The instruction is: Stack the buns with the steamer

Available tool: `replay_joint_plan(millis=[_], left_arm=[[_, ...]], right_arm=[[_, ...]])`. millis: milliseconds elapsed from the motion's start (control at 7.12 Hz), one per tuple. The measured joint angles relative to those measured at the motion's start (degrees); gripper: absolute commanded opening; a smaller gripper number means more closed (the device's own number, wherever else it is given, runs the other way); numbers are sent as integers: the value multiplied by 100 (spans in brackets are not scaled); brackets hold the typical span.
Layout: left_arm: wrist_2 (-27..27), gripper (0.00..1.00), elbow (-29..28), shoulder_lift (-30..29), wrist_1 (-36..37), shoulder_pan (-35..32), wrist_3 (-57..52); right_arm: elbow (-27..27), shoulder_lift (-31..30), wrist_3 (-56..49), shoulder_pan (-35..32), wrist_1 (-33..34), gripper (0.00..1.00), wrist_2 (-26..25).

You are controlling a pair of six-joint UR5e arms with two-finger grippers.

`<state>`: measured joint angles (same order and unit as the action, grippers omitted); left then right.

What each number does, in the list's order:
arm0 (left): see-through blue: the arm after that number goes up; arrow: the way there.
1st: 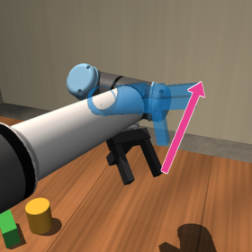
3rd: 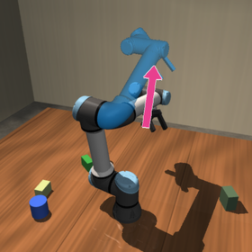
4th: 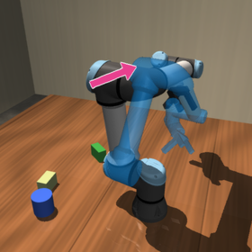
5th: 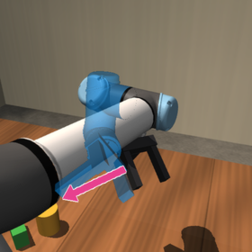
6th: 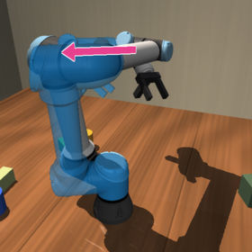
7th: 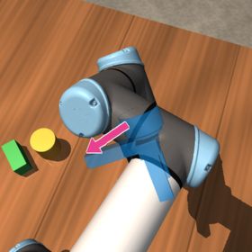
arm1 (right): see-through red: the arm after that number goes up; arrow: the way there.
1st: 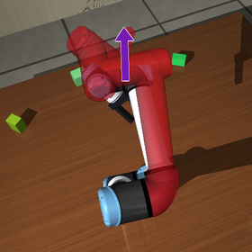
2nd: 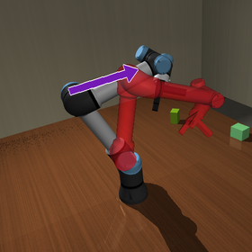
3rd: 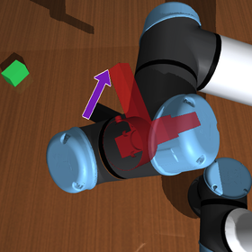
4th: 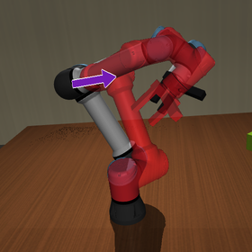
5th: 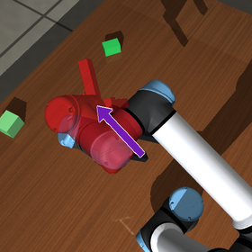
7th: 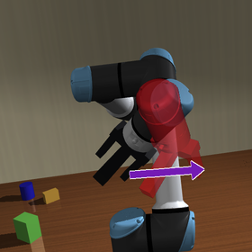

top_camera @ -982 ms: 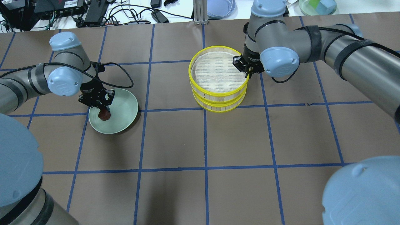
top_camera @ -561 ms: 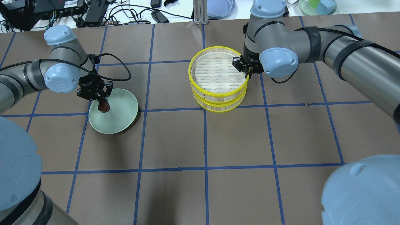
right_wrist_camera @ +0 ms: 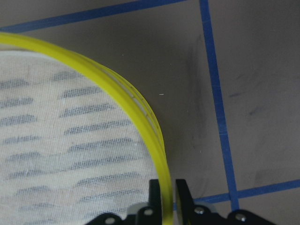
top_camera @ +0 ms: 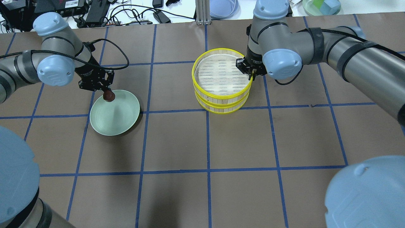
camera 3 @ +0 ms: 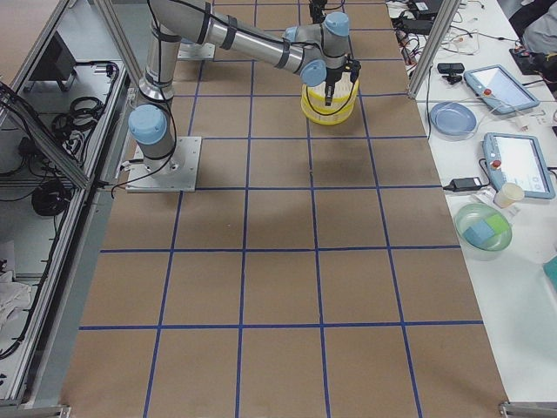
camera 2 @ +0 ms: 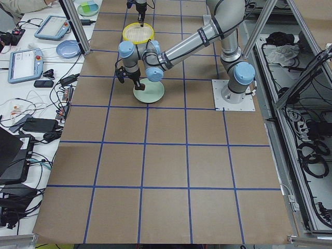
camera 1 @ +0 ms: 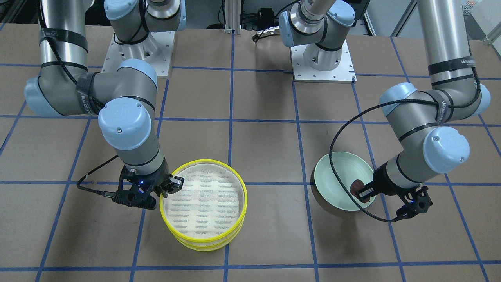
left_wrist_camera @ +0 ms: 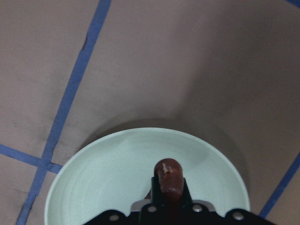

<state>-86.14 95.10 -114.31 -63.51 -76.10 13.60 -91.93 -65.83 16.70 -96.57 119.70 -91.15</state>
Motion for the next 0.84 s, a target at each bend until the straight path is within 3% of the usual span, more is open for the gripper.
replay_joint_plan(millis=[140,281,561,842], left_arm=[[166,0,-62,64,-10,-14,215],[356,0,-97,135,-16,-38,423],[592,0,-154,292,-15,-192,1019],[656,0,-201,447,-13,-335,1447]], right_arm=[[0,0,-3,-1,1,78,-17],[0,-1,0,-1,5,94,-18],[38,-111,-17,6,-11,99,-19],[83,-773,-34,9,-545,100,-9]])
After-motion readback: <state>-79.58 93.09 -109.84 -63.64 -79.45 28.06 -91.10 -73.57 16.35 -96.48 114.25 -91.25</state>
